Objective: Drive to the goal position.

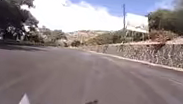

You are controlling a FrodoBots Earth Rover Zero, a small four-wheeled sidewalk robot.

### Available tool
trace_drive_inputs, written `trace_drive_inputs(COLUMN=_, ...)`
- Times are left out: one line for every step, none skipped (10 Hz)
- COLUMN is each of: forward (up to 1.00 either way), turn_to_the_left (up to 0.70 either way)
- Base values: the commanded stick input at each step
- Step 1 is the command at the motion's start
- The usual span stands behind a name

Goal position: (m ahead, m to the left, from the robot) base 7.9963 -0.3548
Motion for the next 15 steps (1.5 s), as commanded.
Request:
trace_drive_inputs(forward=0.7, turn_to_the_left=0.0)
trace_drive_inputs(forward=0.7, turn_to_the_left=0.0)
trace_drive_inputs(forward=0.7, turn_to_the_left=0.0)
trace_drive_inputs(forward=0.7, turn_to_the_left=0.0)
trace_drive_inputs(forward=0.7, turn_to_the_left=0.0)
trace_drive_inputs(forward=0.7, turn_to_the_left=0.0)
trace_drive_inputs(forward=0.7, turn_to_the_left=0.0)
trace_drive_inputs(forward=0.7, turn_to_the_left=0.13)
trace_drive_inputs(forward=0.7, turn_to_the_left=0.28)
trace_drive_inputs(forward=0.7, turn_to_the_left=0.28)
trace_drive_inputs(forward=0.7, turn_to_the_left=0.28)
trace_drive_inputs(forward=0.7, turn_to_the_left=0.28)
trace_drive_inputs(forward=0.7, turn_to_the_left=0.17)
trace_drive_inputs(forward=0.7, turn_to_the_left=0.05)
trace_drive_inputs(forward=0.7, turn_to_the_left=0.0)
